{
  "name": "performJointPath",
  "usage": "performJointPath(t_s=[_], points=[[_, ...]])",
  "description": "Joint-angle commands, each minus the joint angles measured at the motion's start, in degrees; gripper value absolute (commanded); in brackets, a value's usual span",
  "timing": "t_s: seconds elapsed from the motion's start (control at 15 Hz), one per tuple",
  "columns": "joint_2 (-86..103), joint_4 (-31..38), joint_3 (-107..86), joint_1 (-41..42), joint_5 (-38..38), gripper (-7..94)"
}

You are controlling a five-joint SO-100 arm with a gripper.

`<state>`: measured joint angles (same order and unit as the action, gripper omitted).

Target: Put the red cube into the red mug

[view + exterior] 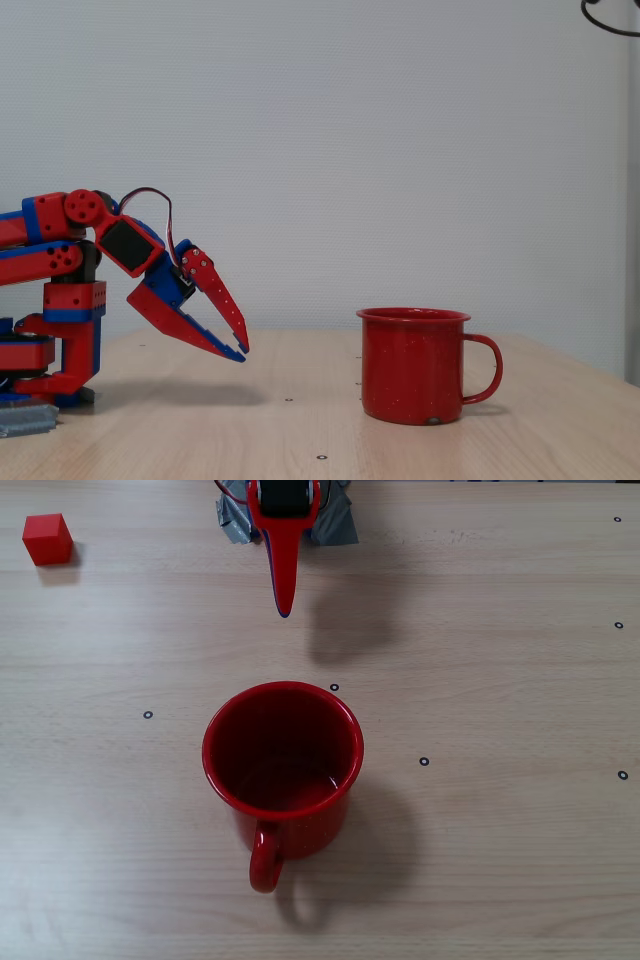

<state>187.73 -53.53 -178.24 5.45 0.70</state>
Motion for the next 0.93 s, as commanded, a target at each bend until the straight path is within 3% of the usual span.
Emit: performJointPath(t_s=[0.0,0.87], points=[[3.16,5.10,-4.48,0.26,2.29,0],[-1.67,2.99,1.93,-1.32,2.55,0]])
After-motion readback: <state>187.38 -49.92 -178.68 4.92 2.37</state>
